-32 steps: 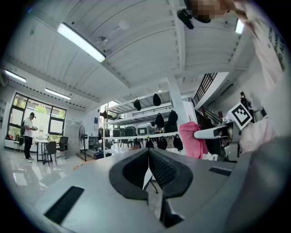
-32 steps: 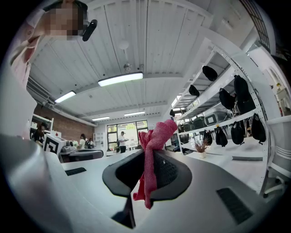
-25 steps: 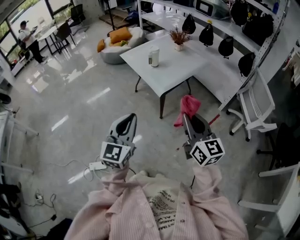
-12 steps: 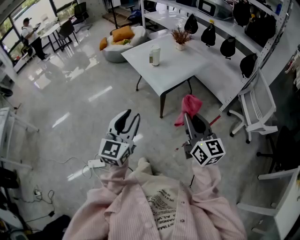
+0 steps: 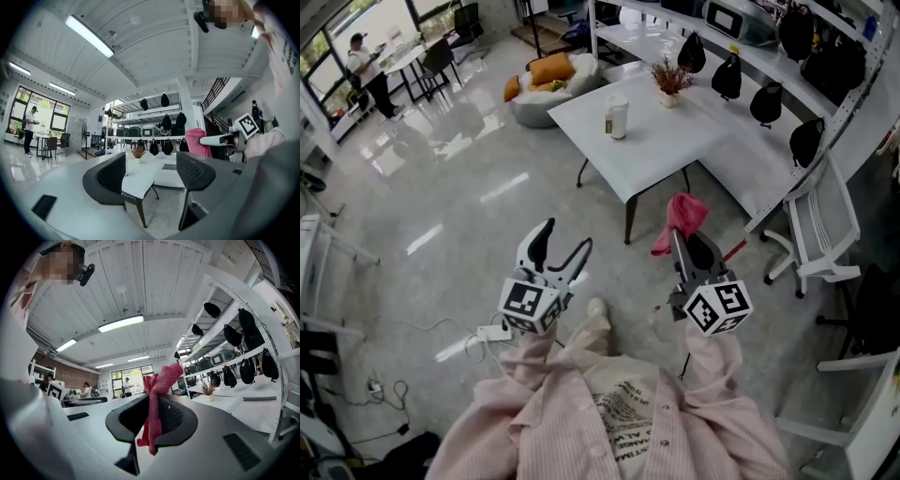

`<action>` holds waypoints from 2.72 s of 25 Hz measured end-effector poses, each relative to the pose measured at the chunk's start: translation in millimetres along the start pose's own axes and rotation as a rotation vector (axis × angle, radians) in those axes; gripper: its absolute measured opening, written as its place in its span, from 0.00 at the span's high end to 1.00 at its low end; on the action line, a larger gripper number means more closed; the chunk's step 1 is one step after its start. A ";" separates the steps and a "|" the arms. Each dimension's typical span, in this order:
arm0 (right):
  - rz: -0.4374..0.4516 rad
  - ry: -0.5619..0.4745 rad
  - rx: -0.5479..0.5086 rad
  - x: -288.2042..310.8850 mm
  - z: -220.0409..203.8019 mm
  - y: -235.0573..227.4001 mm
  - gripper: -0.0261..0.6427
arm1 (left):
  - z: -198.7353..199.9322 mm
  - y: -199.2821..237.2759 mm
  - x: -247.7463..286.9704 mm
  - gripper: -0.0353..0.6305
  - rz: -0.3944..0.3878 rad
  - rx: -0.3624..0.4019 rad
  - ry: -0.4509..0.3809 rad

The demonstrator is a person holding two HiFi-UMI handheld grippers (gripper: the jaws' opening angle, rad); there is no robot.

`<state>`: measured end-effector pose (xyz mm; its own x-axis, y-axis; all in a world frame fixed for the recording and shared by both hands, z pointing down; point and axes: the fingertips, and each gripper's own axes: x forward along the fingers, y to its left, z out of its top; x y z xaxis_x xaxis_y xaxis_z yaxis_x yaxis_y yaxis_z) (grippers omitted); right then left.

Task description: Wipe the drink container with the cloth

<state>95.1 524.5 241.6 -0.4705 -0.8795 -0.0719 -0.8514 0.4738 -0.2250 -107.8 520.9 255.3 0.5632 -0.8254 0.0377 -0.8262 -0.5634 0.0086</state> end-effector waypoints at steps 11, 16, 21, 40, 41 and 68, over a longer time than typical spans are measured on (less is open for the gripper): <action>-0.041 0.058 0.051 81.3 -25.0 -39.0 0.90 | -25.6 59.1 78.2 0.44 -0.045 -0.021 0.080; -0.071 0.088 0.057 118.0 -33.2 -61.7 0.90 | -33.0 85.8 118.2 0.44 -0.068 -0.039 0.100; -0.096 0.103 0.065 156.9 -37.1 -78.1 0.90 | -36.4 119.4 153.4 0.44 -0.080 -0.047 0.108; -0.176 0.087 0.083 252.2 -48.0 -127.6 0.90 | -45.3 190.8 242.6 0.44 -0.146 -0.042 0.115; -0.177 0.087 0.086 255.9 -47.8 -130.9 0.90 | -46.4 192.3 247.0 0.44 -0.148 -0.045 0.117; -0.145 0.188 0.094 428.8 -61.0 -258.8 0.90 | -99.9 258.7 436.9 0.43 -0.175 -0.079 0.270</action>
<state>99.5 27.5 328.3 -0.3874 -0.9100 0.1474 -0.8918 0.3294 -0.3102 -76.9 18.1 373.8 0.6818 -0.6708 0.2920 -0.7213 -0.6828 0.1157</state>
